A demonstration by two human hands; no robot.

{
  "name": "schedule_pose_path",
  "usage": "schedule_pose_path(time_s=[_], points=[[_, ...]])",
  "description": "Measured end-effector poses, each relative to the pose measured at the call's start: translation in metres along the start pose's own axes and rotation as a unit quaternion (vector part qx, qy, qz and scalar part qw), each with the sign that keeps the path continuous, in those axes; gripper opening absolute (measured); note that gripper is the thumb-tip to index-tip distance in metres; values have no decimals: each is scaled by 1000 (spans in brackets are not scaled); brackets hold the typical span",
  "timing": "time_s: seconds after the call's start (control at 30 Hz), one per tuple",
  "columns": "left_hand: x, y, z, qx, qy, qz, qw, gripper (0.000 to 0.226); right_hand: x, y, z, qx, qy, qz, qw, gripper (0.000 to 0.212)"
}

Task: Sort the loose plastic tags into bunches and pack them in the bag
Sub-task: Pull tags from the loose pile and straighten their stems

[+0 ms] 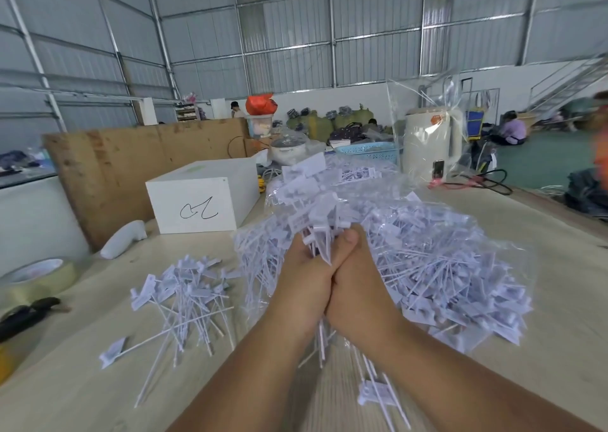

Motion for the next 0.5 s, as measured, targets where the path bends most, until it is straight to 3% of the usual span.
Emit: schedule_pose_path(time_s=[0.07, 0.13, 0.23, 0.3, 0.37, 0.5], points=[[-1, -1, -1, 10, -3, 8, 1000, 42, 3, -2, 1, -42, -7, 3, 999, 10], [-3, -1, -1, 24, -1, 36, 999, 31, 1, -1, -2, -33, -7, 52, 998, 34], [-1, 0, 2, 41, 1, 119, 992, 35, -5, -4, -4, -18, -7, 142, 990, 50], [1, -3, 2, -8, -3, 161, 987, 41, -10, -4, -4, 8, -7, 138, 990, 70], [1, -10, -1, -76, -17, 187, 979, 33, -16, -4, -2, 27, -16, 108, 994, 83], [-5, -26, -4, -137, -6, 254, 958, 20, -26, -1, -2, 58, -19, 136, 989, 82]])
Point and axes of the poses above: each hand's wrist, its own z-axis away from the middle knuckle, its own y-axis out of the palm, x = y × z, the point moved 3 cm from there along -z, towards the middle knuckle, and after that the axes turned 10 degrees about x, right-handed, at the moved point
